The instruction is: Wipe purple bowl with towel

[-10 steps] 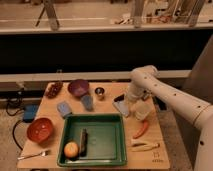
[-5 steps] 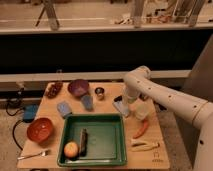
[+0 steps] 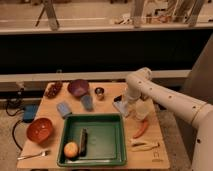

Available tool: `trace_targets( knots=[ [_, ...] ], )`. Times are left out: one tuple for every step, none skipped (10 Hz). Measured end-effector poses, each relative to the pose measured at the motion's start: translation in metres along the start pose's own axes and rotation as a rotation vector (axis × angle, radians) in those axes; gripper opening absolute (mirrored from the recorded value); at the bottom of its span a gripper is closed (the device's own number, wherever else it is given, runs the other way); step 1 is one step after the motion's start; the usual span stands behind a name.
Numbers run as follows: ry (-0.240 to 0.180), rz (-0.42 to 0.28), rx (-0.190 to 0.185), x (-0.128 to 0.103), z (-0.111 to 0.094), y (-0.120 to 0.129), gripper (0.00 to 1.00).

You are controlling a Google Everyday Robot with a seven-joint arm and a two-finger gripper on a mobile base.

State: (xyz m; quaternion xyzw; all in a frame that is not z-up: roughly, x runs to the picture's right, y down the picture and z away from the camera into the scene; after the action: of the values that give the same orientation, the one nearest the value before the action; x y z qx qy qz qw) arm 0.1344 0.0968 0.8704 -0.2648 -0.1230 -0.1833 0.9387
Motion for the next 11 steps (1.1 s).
trace_targets(
  knots=[
    [-0.012, -0.008, -0.01, -0.002, 0.004, -0.002, 0.8],
    [-0.024, -0.009, -0.014, -0.002, 0.007, -0.002, 0.8],
    [-0.038, -0.004, -0.028, -0.001, 0.011, -0.001, 0.8],
    [-0.051, -0.003, -0.051, -0.001, 0.019, -0.001, 0.8],
    [-0.059, -0.006, -0.06, -0.004, 0.024, -0.004, 0.8],
    [-0.066, -0.008, -0.075, -0.006, 0.028, -0.005, 0.8],
    [-0.075, -0.003, -0.094, -0.006, 0.032, -0.004, 0.8],
    [-0.081, 0.001, -0.109, -0.005, 0.035, -0.003, 0.8],
    [-0.09, 0.003, -0.125, -0.006, 0.038, -0.004, 0.79],
    [-0.104, 0.011, -0.145, -0.007, 0.044, -0.005, 0.72],
    [-0.117, 0.02, -0.163, -0.007, 0.048, -0.004, 0.62]
  ],
)
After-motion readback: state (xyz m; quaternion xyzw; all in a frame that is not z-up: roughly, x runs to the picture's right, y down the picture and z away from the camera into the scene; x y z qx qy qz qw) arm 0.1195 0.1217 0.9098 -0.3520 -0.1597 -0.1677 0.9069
